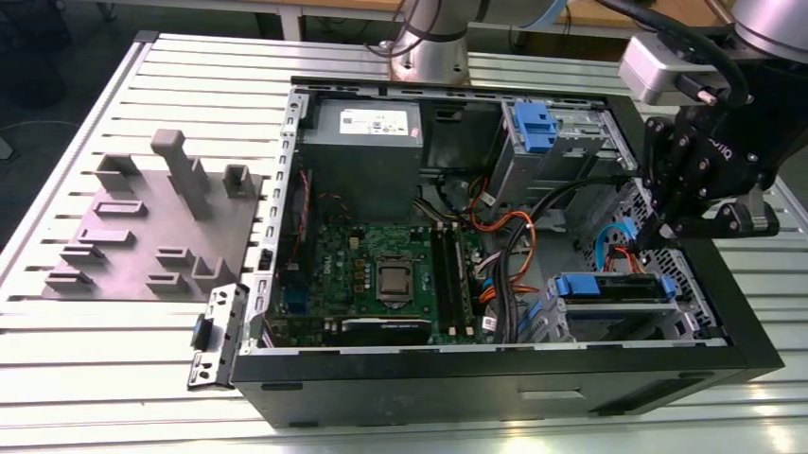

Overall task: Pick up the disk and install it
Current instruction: 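Insert the second disk wire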

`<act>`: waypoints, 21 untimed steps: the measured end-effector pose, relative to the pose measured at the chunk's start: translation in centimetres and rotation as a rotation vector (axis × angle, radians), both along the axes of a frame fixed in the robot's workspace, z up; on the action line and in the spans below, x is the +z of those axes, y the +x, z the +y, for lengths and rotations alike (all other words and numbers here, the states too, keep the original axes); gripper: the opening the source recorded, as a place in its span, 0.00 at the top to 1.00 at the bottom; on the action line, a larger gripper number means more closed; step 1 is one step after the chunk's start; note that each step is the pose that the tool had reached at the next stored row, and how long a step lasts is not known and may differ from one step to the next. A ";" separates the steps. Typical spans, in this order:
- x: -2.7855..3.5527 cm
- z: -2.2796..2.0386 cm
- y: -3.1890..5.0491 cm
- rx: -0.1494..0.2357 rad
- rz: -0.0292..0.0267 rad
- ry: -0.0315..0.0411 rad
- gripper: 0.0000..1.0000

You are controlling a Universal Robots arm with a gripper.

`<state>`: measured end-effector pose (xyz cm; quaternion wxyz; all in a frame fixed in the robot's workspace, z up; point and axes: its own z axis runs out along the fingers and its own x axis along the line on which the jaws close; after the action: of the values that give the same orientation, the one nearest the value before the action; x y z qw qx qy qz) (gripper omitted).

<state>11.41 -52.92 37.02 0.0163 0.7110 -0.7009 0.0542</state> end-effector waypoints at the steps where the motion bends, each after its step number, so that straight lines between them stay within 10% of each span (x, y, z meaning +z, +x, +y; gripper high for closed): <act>1: 0.00 0.11 0.00 -0.001 0.0027 0.0001 0.89; 9: -0.16 0.19 0.00 -0.001 0.0108 0.0005 0.89; 14: -0.34 0.21 0.00 -0.003 0.0278 0.0034 0.89; 21: -0.55 0.22 0.00 -0.005 0.0435 0.0358 0.82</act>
<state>11.41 -52.70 36.47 0.0190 0.7104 -0.7031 0.0262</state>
